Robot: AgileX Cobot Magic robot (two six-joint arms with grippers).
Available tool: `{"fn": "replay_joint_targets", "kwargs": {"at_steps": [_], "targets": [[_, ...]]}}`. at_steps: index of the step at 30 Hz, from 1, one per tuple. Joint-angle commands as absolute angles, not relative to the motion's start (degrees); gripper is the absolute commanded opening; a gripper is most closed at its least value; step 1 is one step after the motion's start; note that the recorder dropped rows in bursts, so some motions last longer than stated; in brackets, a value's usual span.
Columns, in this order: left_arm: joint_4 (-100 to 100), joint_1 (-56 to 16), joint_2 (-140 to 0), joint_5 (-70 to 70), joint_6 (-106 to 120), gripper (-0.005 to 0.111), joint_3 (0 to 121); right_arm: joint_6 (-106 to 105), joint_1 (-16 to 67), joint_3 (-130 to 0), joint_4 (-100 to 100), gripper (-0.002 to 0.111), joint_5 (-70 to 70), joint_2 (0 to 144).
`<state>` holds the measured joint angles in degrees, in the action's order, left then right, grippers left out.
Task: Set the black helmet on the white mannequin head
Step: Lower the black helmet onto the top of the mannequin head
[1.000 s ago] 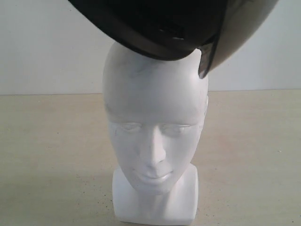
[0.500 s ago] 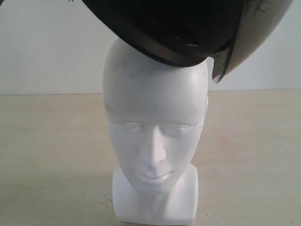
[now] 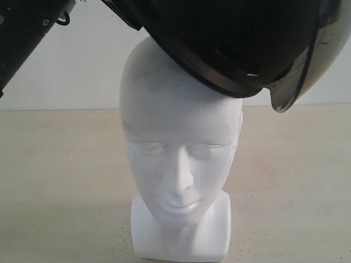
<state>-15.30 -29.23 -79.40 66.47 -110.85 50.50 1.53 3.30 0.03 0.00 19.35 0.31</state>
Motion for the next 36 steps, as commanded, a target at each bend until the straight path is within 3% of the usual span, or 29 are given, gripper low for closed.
{"fn": "replay_joint_targets", "kwargs": {"at_steps": [1,36], "targets": [[-12.5,-29.4,-79.7,70.0,-109.7,0.004,51.1,1.3,2.9,0.0,-0.5,0.000,19.1,0.0],[-9.9,-29.3,-82.0,70.0,-109.6,0.004,47.5,1.3,2.9,0.0,-0.5,0.000,19.1,0.0]]}}
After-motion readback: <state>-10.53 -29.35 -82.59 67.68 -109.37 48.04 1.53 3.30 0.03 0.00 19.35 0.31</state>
